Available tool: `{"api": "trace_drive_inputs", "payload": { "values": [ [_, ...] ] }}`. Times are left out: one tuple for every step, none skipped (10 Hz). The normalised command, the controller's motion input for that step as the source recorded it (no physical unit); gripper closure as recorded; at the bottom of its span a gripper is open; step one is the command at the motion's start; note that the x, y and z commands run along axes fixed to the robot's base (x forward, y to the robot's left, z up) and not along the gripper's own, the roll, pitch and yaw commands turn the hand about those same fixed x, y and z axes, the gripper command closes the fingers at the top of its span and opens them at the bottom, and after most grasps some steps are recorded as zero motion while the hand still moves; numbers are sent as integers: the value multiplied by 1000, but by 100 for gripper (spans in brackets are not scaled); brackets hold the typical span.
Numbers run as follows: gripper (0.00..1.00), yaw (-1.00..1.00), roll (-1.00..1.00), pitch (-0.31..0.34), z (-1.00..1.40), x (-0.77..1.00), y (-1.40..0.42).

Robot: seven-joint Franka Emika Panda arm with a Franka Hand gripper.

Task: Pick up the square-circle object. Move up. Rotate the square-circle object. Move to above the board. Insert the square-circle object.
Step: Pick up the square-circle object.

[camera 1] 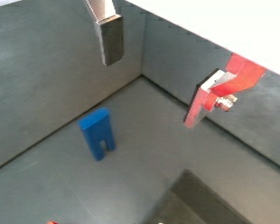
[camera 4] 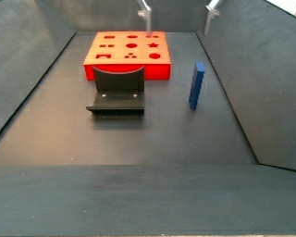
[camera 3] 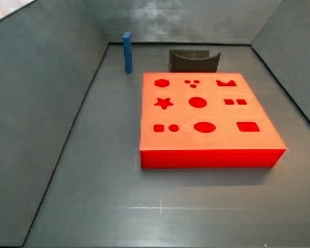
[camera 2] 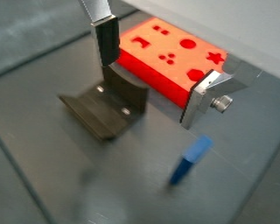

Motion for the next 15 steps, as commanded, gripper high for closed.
{"api": "trace_drive_inputs", "payload": {
  "values": [
    [0, 171, -1, -166, -569, -900, -383],
    [0, 200, 0, -126, -657, -660, -489],
    [0, 191, -57, -163, -703, -437, -203],
    [0, 57, -107, -189, -663, -589, 0],
    [0, 0, -109, -137, -389, -340, 189],
    [0, -77, -80, -103, -314, -174, 120],
    [0, -89, -153, -151, -394, -14, 0],
    [0, -183, -204, -171, -354, 0, 0],
    [0, -189, -221, -160, -391, 0, 0],
    [0, -189, -267, -184, -437, -17, 0],
    [0, -129, -264, -173, -423, -29, 0],
    [0, -57, -210, -154, -380, -11, 0],
    [0, 0, 0, -36, 0, -69, -23],
    [0, 0, 0, 0, 0, 0, 0],
    [100, 0, 0, 0, 0, 0, 0]
  ]
}}
